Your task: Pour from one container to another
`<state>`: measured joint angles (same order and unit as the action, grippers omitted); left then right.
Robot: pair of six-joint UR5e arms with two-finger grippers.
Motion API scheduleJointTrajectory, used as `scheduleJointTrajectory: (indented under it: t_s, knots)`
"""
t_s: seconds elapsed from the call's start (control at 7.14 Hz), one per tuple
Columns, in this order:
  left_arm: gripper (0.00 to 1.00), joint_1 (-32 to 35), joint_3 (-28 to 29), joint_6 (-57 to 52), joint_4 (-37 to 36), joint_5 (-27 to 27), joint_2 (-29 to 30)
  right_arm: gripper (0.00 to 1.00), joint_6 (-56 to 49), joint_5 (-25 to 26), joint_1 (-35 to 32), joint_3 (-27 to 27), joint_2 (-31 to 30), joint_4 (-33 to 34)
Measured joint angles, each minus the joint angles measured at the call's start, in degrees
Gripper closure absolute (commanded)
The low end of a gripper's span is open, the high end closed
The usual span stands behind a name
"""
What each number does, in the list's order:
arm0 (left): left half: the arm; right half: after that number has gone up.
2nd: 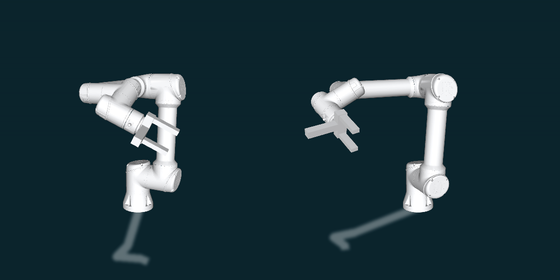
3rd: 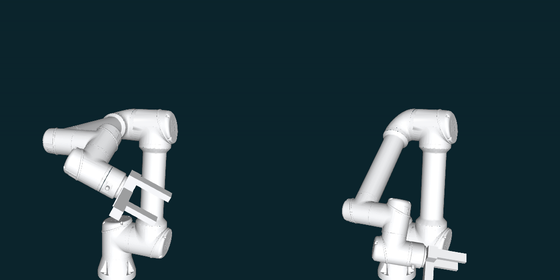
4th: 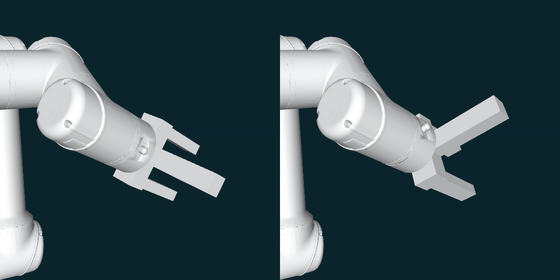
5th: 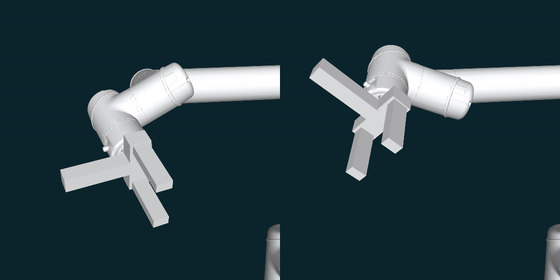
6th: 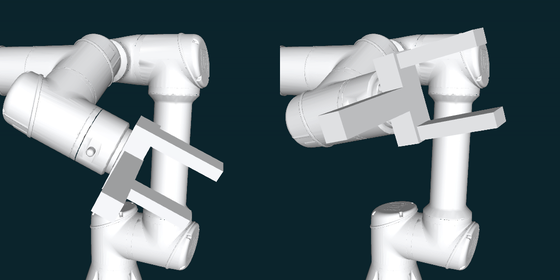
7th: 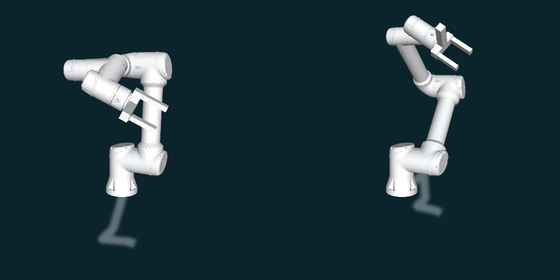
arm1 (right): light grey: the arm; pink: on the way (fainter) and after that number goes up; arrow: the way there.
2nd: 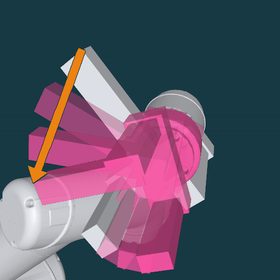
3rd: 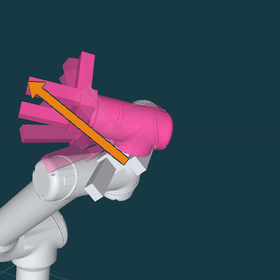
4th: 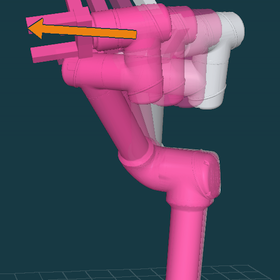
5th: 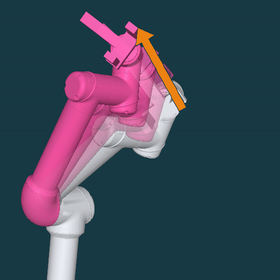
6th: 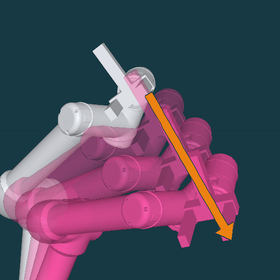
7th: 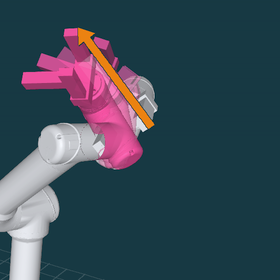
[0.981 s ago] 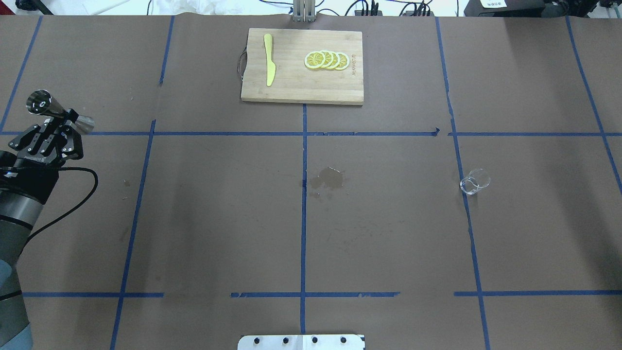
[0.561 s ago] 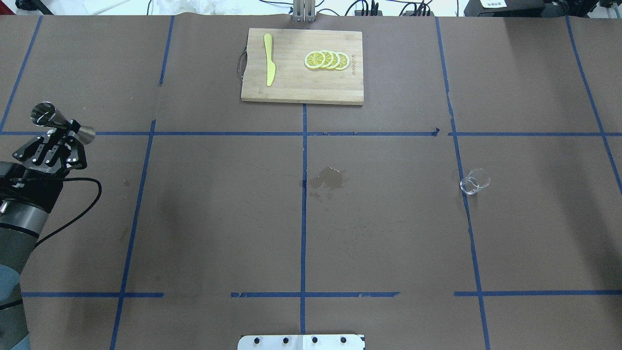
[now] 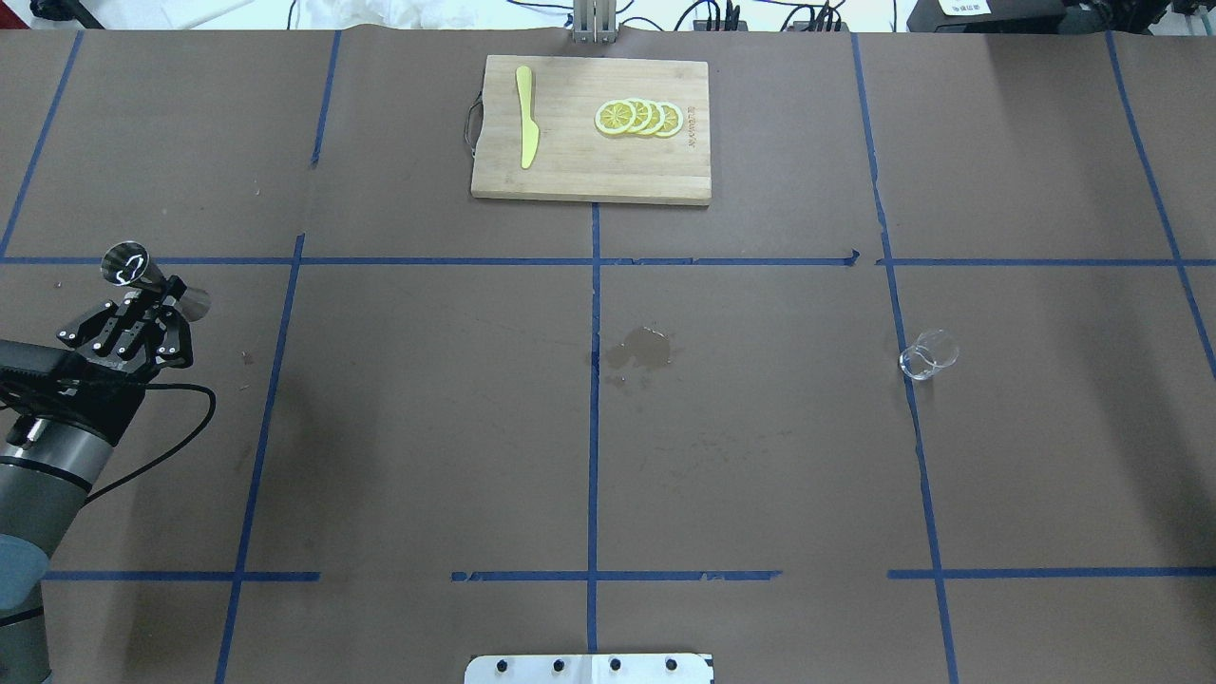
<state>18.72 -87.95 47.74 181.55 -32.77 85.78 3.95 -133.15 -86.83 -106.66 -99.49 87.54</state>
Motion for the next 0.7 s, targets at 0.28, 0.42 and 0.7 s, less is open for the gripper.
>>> scheduleJointTrajectory:
  t_s: [0.28, 0.42, 0.7]
  knots:
    - [1.0, -1.7, 0.95, 0.08, 0.31, 0.96, 0.0, 0.0, 0.01, 0.08, 0.0, 0.06, 0.02, 0.0]
    - [1.0, -2.74, 1.06, 0.08, 0.43, 1.23, 0.0, 0.0, 0.01, 0.13, 0.0, 0.1, 0.02, 0.0]
    - [1.0, -4.87, 1.11, 0.08, 0.54, 1.37, 0.0, 0.0, -0.01, 0.23, 0.0, 0.18, 0.0, 0.0]
